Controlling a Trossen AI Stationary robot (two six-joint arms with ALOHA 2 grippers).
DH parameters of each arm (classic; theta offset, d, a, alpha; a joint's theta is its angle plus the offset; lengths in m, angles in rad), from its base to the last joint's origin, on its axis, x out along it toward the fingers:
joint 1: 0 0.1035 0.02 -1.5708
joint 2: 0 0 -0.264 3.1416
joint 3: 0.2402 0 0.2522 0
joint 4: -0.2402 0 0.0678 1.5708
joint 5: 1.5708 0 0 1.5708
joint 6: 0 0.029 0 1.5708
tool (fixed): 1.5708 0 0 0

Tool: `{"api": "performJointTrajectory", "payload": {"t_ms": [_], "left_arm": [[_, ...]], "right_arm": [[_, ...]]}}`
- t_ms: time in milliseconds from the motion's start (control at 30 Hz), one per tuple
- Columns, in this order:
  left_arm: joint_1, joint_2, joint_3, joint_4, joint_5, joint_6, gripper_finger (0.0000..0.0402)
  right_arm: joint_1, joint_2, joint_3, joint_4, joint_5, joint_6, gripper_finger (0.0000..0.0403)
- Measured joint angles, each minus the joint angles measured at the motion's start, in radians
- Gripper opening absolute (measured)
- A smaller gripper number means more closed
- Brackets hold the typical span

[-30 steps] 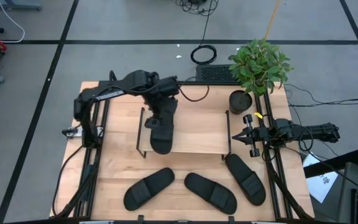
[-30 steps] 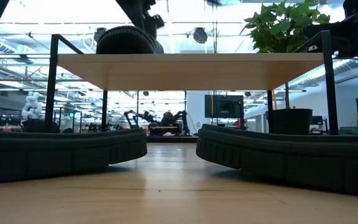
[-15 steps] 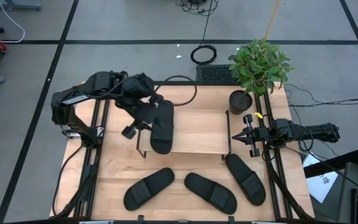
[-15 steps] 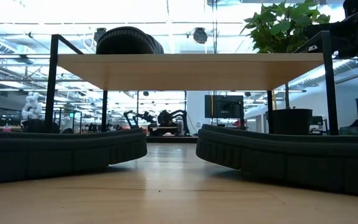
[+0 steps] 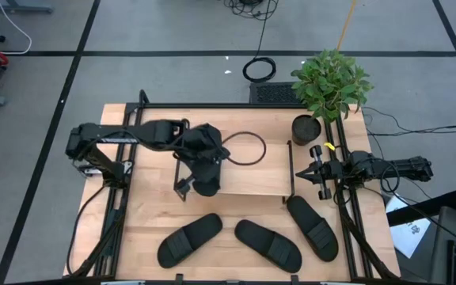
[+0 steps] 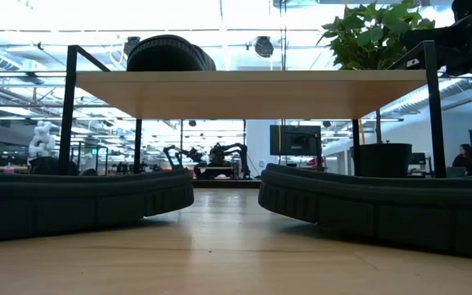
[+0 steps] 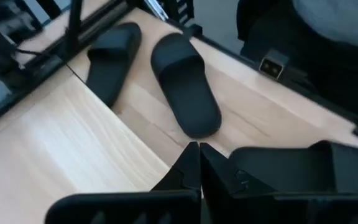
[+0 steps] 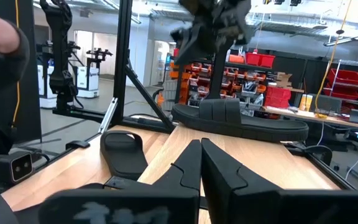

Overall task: Pick and place slides into the shelf
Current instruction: Put the top black slipper on the shelf

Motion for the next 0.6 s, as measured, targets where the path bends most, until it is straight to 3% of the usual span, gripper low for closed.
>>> {"api": "performJointTrajectory", "payload": {"t_ms": [167, 500, 600], "left_arm": [[-0.042, -0.111, -0.195, 0.164, -0.025, -0.034, 0.0], [-0.268, -0.559, -0.682, 0.599, -0.384, -0.176, 0.0], [-0.283, -0.717, -0.856, 0.738, -0.437, -0.153, 0.0]], "right_arm": [[0.0, 0.0, 0.0, 0.006, 0.0, -0.002, 0.0], [0.0, 0.016, 0.0, 0.048, 0.003, -0.003, 0.0], [0.0, 0.028, 0.0, 0.052, 0.003, -0.003, 0.0]]}}
